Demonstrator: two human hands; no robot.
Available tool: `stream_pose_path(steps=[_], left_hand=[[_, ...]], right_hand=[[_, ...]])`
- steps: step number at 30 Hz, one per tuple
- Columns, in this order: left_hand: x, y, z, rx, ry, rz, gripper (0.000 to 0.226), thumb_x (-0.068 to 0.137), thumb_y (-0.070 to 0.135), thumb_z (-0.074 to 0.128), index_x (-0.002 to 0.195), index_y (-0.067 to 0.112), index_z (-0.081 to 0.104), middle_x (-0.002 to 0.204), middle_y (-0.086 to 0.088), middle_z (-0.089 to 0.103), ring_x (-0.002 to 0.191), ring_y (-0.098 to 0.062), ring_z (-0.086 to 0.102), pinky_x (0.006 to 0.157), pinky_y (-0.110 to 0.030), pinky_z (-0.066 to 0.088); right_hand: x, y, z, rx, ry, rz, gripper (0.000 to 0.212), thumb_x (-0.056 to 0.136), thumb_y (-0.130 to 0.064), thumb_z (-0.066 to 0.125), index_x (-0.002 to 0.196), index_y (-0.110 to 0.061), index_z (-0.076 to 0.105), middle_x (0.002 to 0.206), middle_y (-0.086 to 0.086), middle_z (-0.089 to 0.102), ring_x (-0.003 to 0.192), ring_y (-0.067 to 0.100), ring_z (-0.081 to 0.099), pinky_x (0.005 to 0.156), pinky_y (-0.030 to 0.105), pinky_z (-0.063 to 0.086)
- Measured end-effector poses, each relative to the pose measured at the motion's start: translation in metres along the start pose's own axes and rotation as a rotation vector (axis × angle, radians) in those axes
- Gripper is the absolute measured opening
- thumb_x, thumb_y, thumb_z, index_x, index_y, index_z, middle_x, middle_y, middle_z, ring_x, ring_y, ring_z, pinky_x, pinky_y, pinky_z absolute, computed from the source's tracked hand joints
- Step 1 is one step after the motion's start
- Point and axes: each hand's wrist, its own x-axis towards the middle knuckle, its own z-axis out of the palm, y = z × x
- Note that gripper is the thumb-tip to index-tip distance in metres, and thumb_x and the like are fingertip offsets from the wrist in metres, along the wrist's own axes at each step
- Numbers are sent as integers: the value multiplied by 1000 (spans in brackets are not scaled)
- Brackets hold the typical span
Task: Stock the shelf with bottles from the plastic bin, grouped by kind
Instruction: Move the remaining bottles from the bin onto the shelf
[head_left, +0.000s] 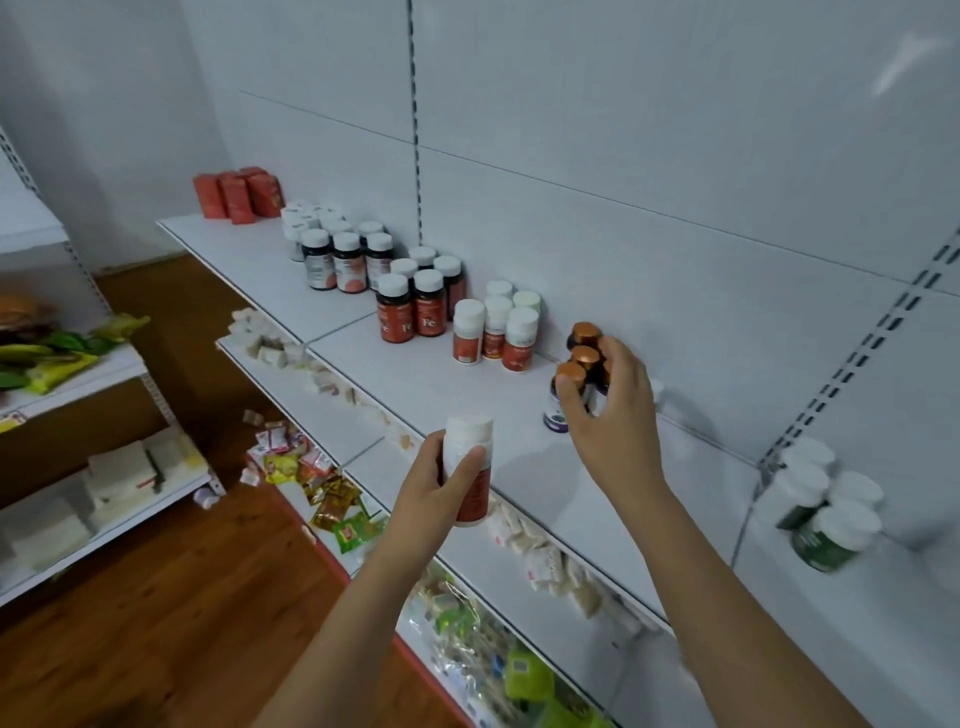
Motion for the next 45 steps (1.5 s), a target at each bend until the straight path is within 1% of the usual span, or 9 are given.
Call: stream_pose_path(steps=[7,13,20,24,28,35,38,40,45], left_hand=[[92,-14,-48,80,41,5,33,93,49,57,122,35,49,112,11,62,104,-5,59,81,-22,49],[173,-4,-66,209,-81,65,36,92,39,64,124,39,48,116,22,60,101,8,56,72,-4,45],[243,-4,-48,383,-209,322,42,85,37,73,115,54,49,116,20,55,103,-2,52,72,-12,43],[262,-37,-31,588,-236,347,50,83,49,70,128,42,49,118,21,56,102,-2,54,75,-22,47],[270,-64,-34,619,-231,332,37,83,51,70,111,32,55,104,14,61,93,-8,59,71,-26,48],[277,-73,-48,533,-386,416,52,87,24,71,135,22,49,120,5,57,107,-11,55,90,-28,47],[270,-88,-76,644,-447,596,50,86,16,70,133,11,53,124,-3,56,115,-19,52,101,-37,46],[260,-97,-91,704,-526,705,44,88,19,66,130,10,58,131,-6,56,123,-23,51,106,-40,44],[228,-106,-104,693,-697,835,46,91,36,46,127,13,63,140,-5,55,136,-24,45,115,-48,33]], right_hand=[[19,16,103,-169,-168,-67,69,93,-46,58,150,-16,33,151,4,37,140,18,31,112,31,30],[27,54,174,-310,-302,93,69,95,-47,53,151,-12,32,155,10,35,143,24,30,115,36,29],[22,65,200,-503,-282,96,64,95,-54,32,145,-18,46,154,5,40,144,23,33,116,36,26],[26,64,199,-509,-272,123,62,94,-52,38,143,-16,48,151,4,45,142,21,37,117,36,26],[24,58,200,-547,-261,182,59,93,-50,43,143,-19,48,151,0,45,142,19,37,117,33,22],[15,53,201,-621,-238,300,63,98,-52,32,150,-17,39,157,1,36,147,19,27,120,40,27],[3,37,206,-639,-201,374,65,99,-52,29,151,-15,36,159,2,32,148,20,25,121,38,23],[-10,27,207,-635,-175,431,65,99,-52,27,152,-15,33,160,3,29,149,20,23,122,34,15],[-57,1,203,-633,-61,552,64,100,-52,32,150,-13,40,157,6,36,147,23,29,122,38,22]])
